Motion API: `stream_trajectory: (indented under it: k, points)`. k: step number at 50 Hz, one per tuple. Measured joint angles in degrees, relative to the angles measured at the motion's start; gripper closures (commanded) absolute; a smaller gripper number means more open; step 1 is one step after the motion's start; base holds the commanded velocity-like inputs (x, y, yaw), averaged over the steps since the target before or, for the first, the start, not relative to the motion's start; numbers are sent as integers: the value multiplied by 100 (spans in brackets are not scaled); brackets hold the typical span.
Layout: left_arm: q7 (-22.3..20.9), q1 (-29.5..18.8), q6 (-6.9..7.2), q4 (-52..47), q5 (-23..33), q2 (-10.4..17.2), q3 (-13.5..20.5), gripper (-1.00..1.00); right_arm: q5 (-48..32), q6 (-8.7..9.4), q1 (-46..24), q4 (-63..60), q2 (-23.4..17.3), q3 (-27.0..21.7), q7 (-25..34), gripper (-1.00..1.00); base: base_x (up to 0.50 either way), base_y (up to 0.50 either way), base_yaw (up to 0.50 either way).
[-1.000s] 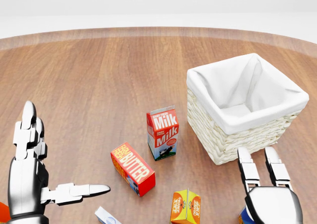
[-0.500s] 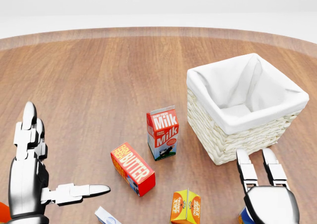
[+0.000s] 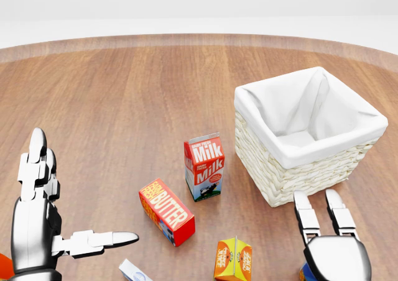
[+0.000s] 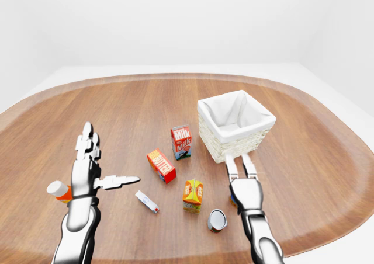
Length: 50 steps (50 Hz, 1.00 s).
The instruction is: Pick up the alphabet soup and the tomato sauce, and put them in the basket.
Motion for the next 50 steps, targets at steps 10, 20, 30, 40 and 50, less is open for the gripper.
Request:
stream_trajectory:
  k: [10,20,30,40,50]
  points:
    - [3,-14,0,-10,-5,-1,3,-100,-2,0,-39,172,-29,48,-79,-100,0,0,0]
    - [1,-19,0,-59,-11,-1,4,-100,-1,0,-30,233,-37,80,-111,-100,0,0,0]
    - [-1,-11,0,-72,-11,-1,3,-100,-31,0,-53,375,-51,118,-203,-100,0,0,0]
    - [4,4,0,-78,1,-5,-7,-100,-57,0,-79,558,-90,146,-330,-100,0,0,0]
    - [15,4,0,-40,11,-4,-13,-100,-57,0,-141,784,-140,161,-459,-100,0,0,0]
